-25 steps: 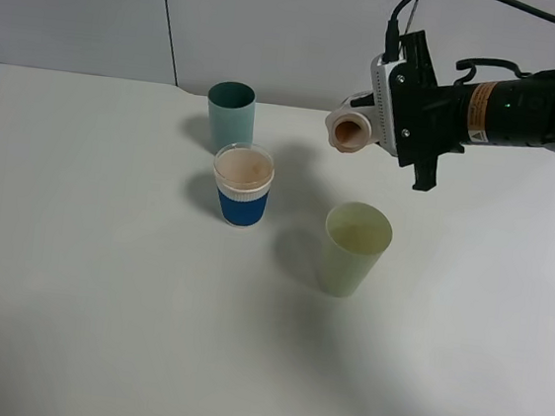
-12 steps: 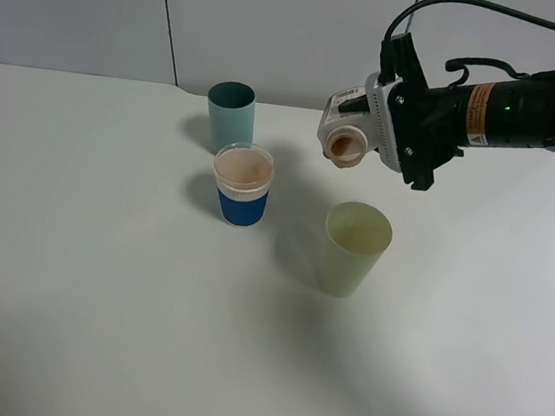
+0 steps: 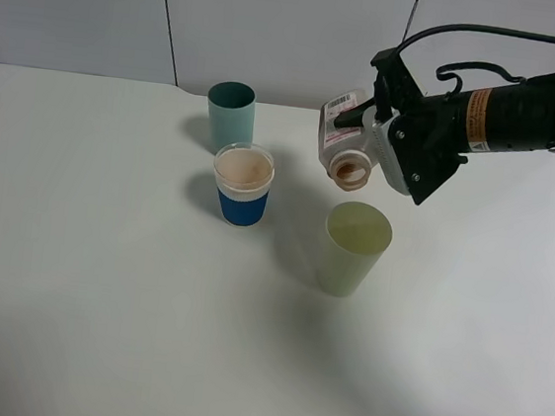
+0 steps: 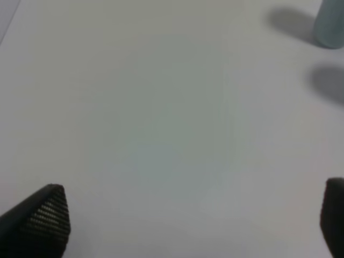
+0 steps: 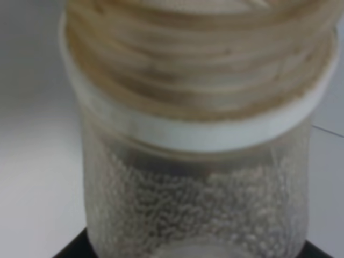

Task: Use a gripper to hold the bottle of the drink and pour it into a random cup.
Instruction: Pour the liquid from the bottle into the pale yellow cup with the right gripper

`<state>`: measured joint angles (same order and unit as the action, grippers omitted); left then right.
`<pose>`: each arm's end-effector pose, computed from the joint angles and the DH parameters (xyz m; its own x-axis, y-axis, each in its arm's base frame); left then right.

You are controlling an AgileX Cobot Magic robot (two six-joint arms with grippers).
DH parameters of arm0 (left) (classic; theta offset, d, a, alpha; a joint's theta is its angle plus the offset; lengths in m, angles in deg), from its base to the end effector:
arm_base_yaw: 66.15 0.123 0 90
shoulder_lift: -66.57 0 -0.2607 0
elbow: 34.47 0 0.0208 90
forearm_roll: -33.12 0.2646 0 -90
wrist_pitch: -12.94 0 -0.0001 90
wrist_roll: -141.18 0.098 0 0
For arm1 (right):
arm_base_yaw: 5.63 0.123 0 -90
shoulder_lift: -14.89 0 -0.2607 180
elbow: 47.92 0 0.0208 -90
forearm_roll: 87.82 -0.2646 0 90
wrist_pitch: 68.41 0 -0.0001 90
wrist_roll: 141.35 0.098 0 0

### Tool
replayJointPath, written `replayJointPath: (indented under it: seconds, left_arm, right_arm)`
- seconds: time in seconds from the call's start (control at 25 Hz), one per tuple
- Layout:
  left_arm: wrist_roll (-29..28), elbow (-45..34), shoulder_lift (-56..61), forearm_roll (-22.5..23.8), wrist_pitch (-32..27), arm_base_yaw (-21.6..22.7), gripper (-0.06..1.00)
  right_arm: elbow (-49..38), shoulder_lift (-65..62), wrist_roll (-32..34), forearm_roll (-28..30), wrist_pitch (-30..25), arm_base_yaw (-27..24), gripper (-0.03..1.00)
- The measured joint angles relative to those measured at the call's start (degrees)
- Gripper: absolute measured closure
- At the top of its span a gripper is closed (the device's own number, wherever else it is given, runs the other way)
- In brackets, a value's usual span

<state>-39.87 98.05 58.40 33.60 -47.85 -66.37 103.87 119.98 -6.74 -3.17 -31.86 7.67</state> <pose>0.0364 0.0006 0.2828 -0.4452 -0.0125 -0.8954 -0.0090 0.9999 -0.0095 0.3134 0.1337 0.1583 0.8787 -0.4377 0.1907 -0.0861 -0.5382 -0.8384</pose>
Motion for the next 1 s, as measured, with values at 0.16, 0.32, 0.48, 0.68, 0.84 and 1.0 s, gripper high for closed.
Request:
replayJointPath:
  seconds: [0.16, 0.32, 0.48, 0.68, 0.84, 1.0]
  left_arm:
    - [0.00, 0.00, 0.00, 0.00, 0.00, 0.00, 0.02]
    - [0.00, 0.00, 0.00, 0.00, 0.00, 0.00, 0.02]
    - [0.00, 0.00, 0.00, 0.00, 0.00, 0.00, 0.02]
    - [0.00, 0.00, 0.00, 0.00, 0.00, 0.00, 0.02]
    - [0.00, 0.00, 0.00, 0.00, 0.00, 0.00, 0.02]
    - [0.00, 0.00, 0.00, 0.00, 0.00, 0.00, 0.02]
  right_arm:
    - [0.00, 0.00, -1.17, 2.06, 0.30, -0.38, 0.61]
    - [0.00, -0.28, -3.45, 4.01, 0.30, -0.67, 0.61]
    - [0.00, -1.45, -4.61, 6.18, 0.30, -0.71, 0.61]
    - [0.00, -2.38, -6.47, 7.85, -0.12, -0.71, 0.61]
    - [0.00, -2.50, -10.16, 6.70, -1.23, -0.71, 0.61]
    - [0.00, -2.54, -11.81, 5.48, -1.36, -0.71, 0.61]
